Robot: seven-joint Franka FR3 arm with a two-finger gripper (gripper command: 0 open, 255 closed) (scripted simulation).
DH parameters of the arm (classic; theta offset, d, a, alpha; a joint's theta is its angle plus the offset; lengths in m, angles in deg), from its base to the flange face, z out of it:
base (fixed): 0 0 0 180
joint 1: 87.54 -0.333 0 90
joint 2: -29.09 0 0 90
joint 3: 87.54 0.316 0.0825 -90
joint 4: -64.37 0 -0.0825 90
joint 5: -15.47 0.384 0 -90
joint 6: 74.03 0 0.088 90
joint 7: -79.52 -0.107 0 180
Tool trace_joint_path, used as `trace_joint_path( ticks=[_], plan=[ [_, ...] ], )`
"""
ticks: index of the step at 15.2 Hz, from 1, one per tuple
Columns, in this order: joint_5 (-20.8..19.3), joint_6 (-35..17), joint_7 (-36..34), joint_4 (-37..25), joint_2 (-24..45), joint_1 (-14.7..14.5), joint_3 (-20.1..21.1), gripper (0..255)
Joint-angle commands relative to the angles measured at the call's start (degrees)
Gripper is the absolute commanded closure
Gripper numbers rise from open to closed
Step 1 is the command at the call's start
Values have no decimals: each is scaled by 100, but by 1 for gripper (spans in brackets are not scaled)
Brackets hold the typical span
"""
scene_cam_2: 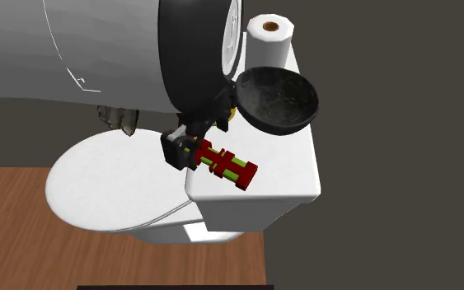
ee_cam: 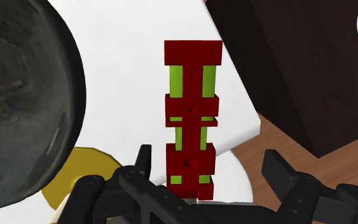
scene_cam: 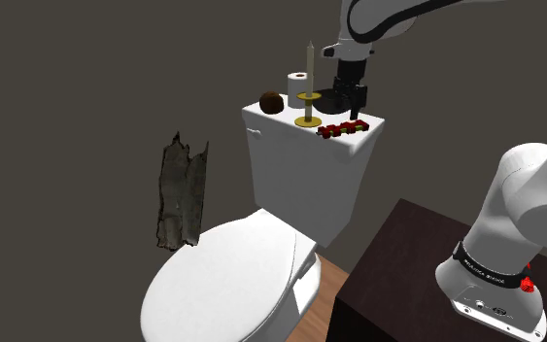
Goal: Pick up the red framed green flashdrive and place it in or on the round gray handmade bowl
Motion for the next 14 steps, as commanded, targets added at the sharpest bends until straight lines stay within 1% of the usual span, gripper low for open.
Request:
trace_joint_path(
  ticks=[1, 8, 14],
  plan=[
    [49, -150, 323, -45, 200, -54, -69, 0],
    [64, -667, 344, 358, 319, -45, -110, 0],
    [64, -667, 344, 358, 319, -45, -110, 0]
  ],
)
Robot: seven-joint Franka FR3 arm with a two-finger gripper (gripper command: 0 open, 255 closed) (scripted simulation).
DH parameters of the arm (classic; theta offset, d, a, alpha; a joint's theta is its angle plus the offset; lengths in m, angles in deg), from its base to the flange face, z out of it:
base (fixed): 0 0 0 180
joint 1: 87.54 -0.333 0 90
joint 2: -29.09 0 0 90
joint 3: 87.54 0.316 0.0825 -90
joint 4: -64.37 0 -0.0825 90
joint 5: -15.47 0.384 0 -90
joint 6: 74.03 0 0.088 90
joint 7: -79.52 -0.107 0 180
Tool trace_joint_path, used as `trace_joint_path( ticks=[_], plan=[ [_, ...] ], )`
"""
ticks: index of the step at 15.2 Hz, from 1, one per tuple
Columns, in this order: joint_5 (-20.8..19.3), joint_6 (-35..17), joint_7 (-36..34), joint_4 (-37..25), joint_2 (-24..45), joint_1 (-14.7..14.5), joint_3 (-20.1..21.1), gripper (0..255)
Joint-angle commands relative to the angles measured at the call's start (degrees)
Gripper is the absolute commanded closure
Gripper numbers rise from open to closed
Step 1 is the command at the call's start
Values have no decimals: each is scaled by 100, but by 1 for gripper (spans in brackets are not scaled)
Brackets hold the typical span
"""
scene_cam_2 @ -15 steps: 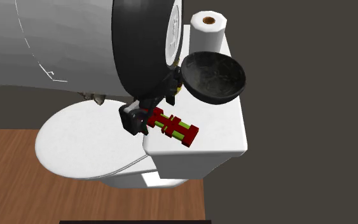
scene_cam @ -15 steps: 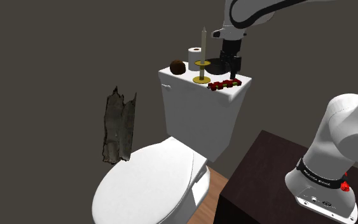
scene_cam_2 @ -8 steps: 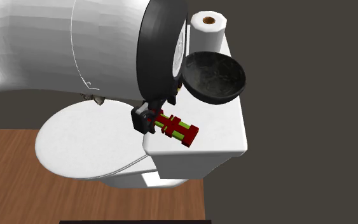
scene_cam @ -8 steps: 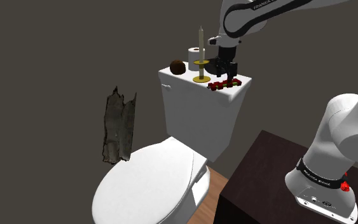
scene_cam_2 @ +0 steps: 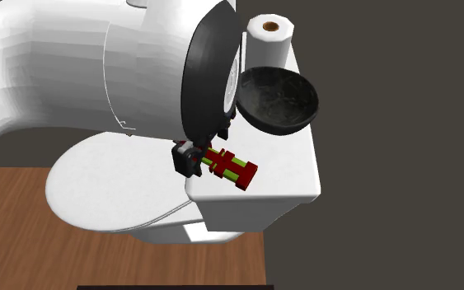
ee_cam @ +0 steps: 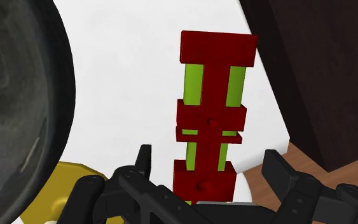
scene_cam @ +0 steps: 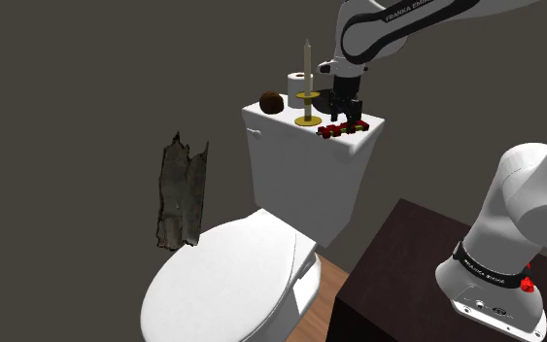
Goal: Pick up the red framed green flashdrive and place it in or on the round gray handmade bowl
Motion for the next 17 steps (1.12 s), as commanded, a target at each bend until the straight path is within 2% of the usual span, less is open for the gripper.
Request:
trace_joint_path(
  ticks=[1, 2, 11, 17],
  plan=[
    [0, 2, 1, 4, 5, 0, 0, 0],
    [0, 3, 2, 1, 6, 0, -1, 255],
    [0, 2, 1, 4, 5, 0, 0, 255],
    [-18, 475, -22, -351, -118, -6, 41, 255]
  ],
)
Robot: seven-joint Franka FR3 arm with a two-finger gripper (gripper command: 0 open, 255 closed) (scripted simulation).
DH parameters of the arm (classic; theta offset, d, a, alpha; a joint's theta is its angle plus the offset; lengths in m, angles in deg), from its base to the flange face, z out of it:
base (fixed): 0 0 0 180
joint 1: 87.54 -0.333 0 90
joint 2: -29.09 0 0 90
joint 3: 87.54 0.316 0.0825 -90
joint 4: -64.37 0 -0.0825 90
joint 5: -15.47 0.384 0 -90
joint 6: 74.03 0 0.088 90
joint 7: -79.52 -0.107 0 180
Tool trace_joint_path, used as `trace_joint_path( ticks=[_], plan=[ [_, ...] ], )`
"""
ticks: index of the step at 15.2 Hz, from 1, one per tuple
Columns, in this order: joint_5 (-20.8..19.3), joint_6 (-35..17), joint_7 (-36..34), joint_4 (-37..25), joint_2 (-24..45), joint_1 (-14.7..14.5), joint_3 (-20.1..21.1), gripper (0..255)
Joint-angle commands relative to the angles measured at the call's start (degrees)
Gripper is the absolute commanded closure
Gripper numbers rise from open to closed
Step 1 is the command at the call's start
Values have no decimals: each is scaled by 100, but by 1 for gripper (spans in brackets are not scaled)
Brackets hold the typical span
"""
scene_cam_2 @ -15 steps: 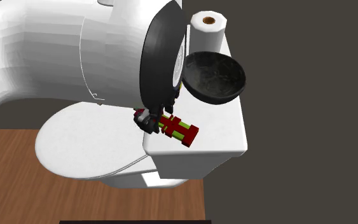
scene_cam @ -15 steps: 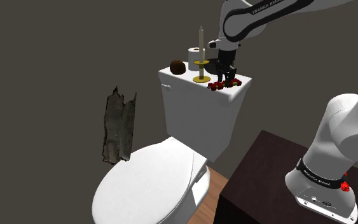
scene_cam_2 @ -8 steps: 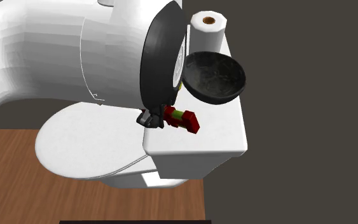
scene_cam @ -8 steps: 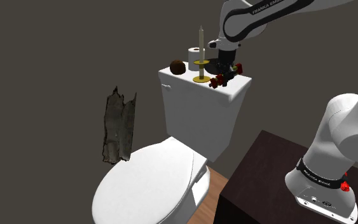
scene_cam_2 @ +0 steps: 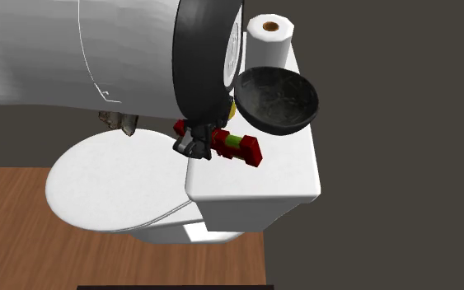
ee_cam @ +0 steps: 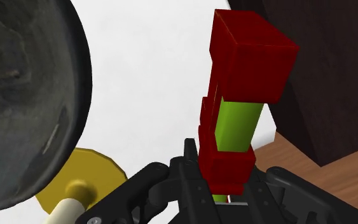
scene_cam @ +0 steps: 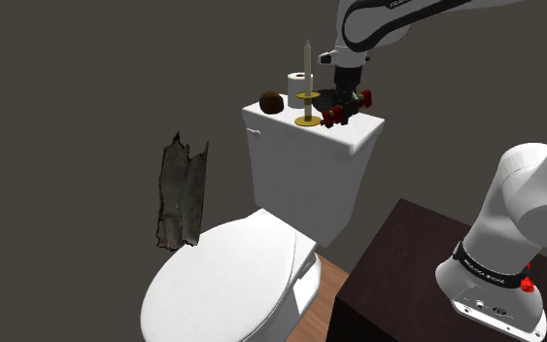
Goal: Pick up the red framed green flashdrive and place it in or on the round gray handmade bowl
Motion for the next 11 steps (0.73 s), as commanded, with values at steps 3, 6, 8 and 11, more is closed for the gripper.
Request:
trace_joint_path(
  ticks=[3, 6, 8, 11],
  plan=[
    [-7, 307, -16, -243, -68, -7, 29, 255],
    [-6, 539, -20, -446, -99, -12, 47, 255],
    [-4, 694, -21, -588, -112, -16, 58, 255],
    [2, 925, -20, -809, -123, -23, 72, 255]
  ],
)
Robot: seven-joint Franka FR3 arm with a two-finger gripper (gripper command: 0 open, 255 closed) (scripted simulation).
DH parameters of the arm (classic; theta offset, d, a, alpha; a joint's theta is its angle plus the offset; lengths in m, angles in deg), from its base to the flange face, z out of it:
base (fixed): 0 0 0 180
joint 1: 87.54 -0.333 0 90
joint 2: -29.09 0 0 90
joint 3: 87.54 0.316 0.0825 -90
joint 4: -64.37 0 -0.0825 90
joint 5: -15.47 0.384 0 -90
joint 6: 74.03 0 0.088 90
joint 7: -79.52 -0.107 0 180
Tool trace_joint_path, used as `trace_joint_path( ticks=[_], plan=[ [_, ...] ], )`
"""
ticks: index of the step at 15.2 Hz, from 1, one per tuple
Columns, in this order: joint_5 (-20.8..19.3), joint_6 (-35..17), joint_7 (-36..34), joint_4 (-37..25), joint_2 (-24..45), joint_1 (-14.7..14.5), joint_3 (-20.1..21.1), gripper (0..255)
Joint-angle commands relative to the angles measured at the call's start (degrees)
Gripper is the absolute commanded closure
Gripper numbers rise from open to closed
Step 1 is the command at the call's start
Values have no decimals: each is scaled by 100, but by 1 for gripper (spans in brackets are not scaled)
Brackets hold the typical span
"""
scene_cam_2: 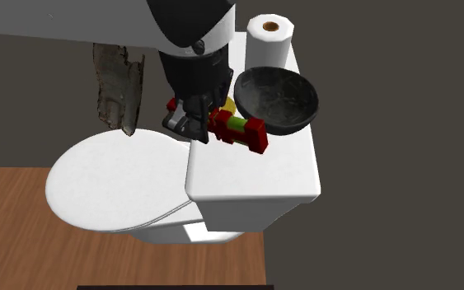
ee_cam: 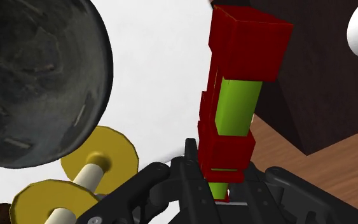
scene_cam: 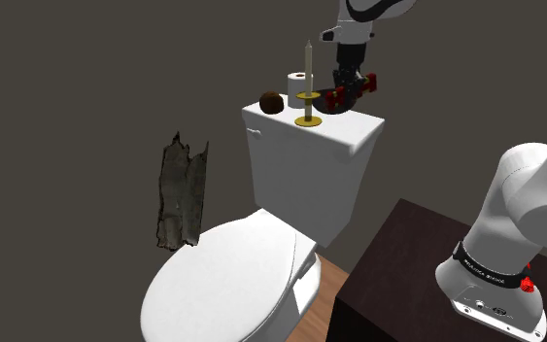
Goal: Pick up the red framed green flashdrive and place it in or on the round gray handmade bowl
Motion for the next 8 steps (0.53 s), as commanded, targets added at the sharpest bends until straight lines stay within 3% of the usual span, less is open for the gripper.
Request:
trace_joint_path(
  ticks=[1, 8],
  plan=[
    [9, 156, 4, -165, 9, -6, 8, 255],
    [33, 694, 18, -733, 40, -23, 32, 255]
  ],
)
